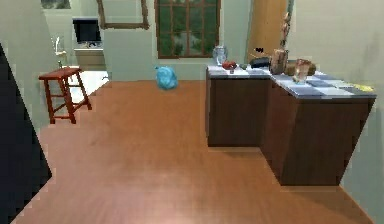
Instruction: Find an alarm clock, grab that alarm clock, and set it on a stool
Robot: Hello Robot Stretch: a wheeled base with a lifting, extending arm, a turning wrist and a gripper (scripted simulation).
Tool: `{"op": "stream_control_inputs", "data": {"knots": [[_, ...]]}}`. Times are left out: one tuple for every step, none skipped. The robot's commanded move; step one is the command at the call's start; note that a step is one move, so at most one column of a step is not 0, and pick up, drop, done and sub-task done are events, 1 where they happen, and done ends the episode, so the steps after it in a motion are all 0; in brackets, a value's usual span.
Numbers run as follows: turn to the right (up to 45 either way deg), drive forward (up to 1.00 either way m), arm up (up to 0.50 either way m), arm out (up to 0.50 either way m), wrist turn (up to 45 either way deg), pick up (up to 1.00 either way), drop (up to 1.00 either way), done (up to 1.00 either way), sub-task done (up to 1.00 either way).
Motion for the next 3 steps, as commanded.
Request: {"op": "stream_control_inputs", "data": {"knots": [[-21.0,0.00,0.00,0.00,0.0,0.00,0.00,0.00,0.00],[0.0,1.00,0.00,0.00,0.0,0.00,0.00,0.00,0.00],[0.0,1.00,0.00,0.00,0.0,0.00,0.00,0.00,0.00]]}}
